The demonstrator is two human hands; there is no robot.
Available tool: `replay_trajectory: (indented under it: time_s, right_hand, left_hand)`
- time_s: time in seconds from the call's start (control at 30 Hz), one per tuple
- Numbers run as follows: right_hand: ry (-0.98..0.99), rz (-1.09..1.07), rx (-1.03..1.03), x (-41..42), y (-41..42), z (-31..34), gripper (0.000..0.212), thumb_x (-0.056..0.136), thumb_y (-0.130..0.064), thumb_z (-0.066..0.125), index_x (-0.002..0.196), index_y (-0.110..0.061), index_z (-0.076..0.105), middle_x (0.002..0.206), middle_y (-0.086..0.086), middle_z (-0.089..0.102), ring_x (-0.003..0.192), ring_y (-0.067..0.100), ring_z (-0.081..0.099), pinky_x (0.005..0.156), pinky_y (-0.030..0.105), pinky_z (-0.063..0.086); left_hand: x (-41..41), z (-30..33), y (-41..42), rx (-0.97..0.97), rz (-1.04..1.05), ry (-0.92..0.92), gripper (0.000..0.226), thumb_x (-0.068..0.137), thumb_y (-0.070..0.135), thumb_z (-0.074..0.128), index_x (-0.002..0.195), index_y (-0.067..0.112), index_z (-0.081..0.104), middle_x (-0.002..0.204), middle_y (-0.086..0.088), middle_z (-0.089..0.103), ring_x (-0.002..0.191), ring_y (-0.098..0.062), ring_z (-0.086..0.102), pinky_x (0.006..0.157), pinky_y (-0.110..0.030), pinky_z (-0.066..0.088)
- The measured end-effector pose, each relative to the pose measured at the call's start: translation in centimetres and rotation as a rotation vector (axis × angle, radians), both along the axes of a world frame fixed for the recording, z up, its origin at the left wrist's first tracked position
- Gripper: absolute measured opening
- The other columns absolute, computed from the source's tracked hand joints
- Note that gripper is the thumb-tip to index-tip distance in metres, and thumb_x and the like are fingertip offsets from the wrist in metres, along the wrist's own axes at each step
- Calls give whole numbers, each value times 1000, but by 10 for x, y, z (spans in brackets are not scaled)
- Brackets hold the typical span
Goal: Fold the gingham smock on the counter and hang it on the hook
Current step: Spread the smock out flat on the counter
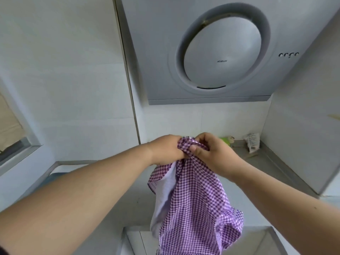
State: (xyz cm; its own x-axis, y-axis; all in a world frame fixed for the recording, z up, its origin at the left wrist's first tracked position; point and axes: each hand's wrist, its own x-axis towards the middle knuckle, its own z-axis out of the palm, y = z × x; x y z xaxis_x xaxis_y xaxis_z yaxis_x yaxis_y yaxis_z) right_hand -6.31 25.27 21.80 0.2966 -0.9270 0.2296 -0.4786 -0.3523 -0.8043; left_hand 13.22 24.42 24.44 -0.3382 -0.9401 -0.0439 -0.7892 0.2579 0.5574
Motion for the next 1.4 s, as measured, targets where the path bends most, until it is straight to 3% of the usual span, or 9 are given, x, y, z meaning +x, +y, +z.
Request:
replay_trajectory:
  time_s: [0.17, 0.4, 0.53, 0.63, 0.73, 0.87, 1.0, 1.23, 1.4]
  right_hand:
    - [290, 159, 201, -26, 5, -57, 17, 94, -37, 69, 106, -26, 67, 101, -9, 74, 93, 11, 71, 92, 44, 58]
    - [344, 413, 513, -94, 30, -98, 40, 89, -43, 76, 127, -30, 68, 122, -18, 73, 113, 5, 68, 109, 33, 49]
    - [975, 459, 480, -159, 7, -86, 32, 95, -36, 67, 123, -19, 69, 115, -11, 72, 101, 12, 66, 97, 30, 52]
    - [1492, 278, 291, -222, -29, -66, 36, 95, -28, 67, 127, -11, 65, 131, 7, 69, 117, 21, 64, 104, 36, 50]
    - [1133, 36, 142, -239, -43, -51, 81, 79, -67, 72, 143, -24, 47, 137, -4, 60, 121, 21, 61, 105, 39, 48]
    - [523, 318, 141, -182, -6, -54, 110, 67, -79, 76, 154, -32, 30, 144, -14, 50, 131, 9, 50, 118, 37, 37]
    - [339, 355, 146, -142, 26, -62, 9, 100, -39, 64, 103, -32, 60, 98, -20, 64, 90, 1, 61, 83, 28, 47]
    - [248, 174, 237, -135, 32, -79, 25, 108, -36, 47, 114, -25, 68, 104, -6, 75, 94, 15, 71, 92, 42, 58]
    - [395, 79, 152, -122, 35, -86, 15, 104, -31, 53, 106, -23, 65, 97, -1, 72, 89, 18, 68, 86, 47, 59]
  left_hand:
    - [-3, 3, 4, 10, 126, 17, 14, 100, 26, 59, 107, 31, 70, 104, 7, 76, 97, -14, 71, 94, -38, 58]
    - [-17, -4, 9, 0, 289, 38, 19, 103, 34, 57, 118, 34, 68, 110, 11, 72, 102, -11, 66, 84, -29, 51]
    - [-25, -15, 16, -36, 414, 79, 24, 102, 44, 58, 123, 38, 69, 113, 12, 73, 103, -13, 67, 95, -37, 54]
    - [-37, -21, 26, -79, 491, 86, 20, 103, 37, 56, 115, 35, 71, 110, 8, 74, 102, -17, 69, 97, -40, 56]
    - [-58, -23, 40, -11, 422, 86, 15, 102, 36, 58, 109, 36, 72, 106, 11, 76, 100, -13, 70, 95, -37, 56]
    - [-106, -22, 55, 39, 255, -17, 14, 100, 28, 61, 110, 35, 68, 106, 15, 73, 98, -4, 67, 92, -29, 55]
    - [-136, -24, 66, 32, 235, -13, 22, 100, 31, 61, 122, 32, 66, 115, 10, 72, 104, -10, 66, 96, -34, 55]
    - [-107, -36, 82, 445, 305, 53, 37, 94, 45, 49, 106, 13, 64, 98, -3, 74, 92, -21, 68, 99, -39, 52]
    - [-65, -54, 96, 550, 258, -73, 16, 90, 31, 53, 91, 15, 55, 79, -2, 58, 70, -18, 55, 75, -38, 53]
